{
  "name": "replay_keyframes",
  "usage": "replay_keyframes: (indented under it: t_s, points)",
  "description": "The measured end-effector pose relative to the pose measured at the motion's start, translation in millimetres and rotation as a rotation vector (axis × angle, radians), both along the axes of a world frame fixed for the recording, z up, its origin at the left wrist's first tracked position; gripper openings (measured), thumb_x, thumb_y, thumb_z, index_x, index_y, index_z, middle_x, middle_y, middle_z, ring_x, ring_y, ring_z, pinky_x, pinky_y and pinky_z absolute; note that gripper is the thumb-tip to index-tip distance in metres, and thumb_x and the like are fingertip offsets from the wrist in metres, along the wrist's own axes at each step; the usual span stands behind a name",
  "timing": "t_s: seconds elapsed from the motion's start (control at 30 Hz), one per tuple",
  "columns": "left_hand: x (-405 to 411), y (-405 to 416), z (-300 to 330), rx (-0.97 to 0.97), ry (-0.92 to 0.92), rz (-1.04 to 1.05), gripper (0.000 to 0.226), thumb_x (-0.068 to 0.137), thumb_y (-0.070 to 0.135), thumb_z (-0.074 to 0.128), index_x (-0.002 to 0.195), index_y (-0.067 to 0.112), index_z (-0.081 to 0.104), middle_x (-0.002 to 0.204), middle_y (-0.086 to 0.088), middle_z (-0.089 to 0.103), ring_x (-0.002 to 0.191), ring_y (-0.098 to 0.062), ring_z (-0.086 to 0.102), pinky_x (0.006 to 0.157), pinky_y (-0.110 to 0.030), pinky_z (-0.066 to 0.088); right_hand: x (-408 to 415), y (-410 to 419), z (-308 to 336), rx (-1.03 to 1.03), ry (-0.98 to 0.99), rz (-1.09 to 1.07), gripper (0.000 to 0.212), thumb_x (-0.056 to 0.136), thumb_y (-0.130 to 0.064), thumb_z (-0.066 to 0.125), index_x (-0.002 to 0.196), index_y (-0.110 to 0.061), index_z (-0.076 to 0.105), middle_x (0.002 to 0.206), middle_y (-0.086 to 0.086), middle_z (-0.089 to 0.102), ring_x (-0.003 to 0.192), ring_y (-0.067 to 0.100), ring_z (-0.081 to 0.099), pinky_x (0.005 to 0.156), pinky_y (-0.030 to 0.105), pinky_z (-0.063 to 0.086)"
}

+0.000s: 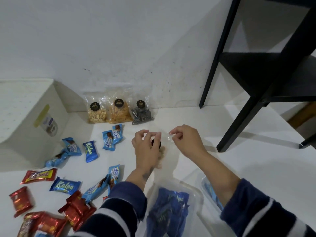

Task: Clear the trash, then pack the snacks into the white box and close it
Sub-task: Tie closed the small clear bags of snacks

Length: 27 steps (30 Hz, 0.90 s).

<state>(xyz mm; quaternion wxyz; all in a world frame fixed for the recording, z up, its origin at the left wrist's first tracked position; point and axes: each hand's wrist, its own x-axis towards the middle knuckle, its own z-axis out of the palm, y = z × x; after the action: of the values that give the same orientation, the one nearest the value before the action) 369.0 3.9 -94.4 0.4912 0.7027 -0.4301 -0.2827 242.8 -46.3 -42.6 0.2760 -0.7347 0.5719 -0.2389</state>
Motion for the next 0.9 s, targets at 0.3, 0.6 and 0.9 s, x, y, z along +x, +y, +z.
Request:
replay_keyframes:
  t_s: [0.3,0.6,0.9]
  points:
    - [4.5,1.0,26.5,-0.016,0.314,0.075,0.005,0.088,0.029,0.064,0.086,0.025,0.064,0.123,0.002,0.039,0.111,-0.002,0.048,0.081,-0.009,0.039,11.4,19.7,3.4,0.12,-0.248,0.011,0.014,0.086,-0.031,0.066,0.093,-0.021,0.072,0.087,-0.008,0.064,0.077,0.003,0.059,0.07,0.011,0.043]
    - [6.1,5.4,30.3,0.042,0.298,0.017,0.019,0.091,0.028,0.061,0.098,0.01,0.066,0.13,0.008,0.033,0.082,0.018,0.047,0.061,0.0,0.037,26.6,11.8,9.6,0.259,-0.258,-0.148,0.019,0.085,-0.022,0.057,0.07,-0.025,0.068,0.08,-0.005,0.069,0.085,0.018,0.066,0.073,0.033,0.05]
    - [10.8,3.9,26.0,0.046,0.26,0.031,0.018,0.092,0.032,0.056,0.093,0.016,0.065,0.134,0.001,0.043,0.123,-0.013,0.043,0.091,-0.019,0.032,32.0,-0.5,11.2,0.198,-0.23,-0.115,0.015,0.086,-0.026,0.06,0.081,-0.018,0.071,0.082,-0.003,0.068,0.085,0.022,0.067,0.083,0.037,0.054]
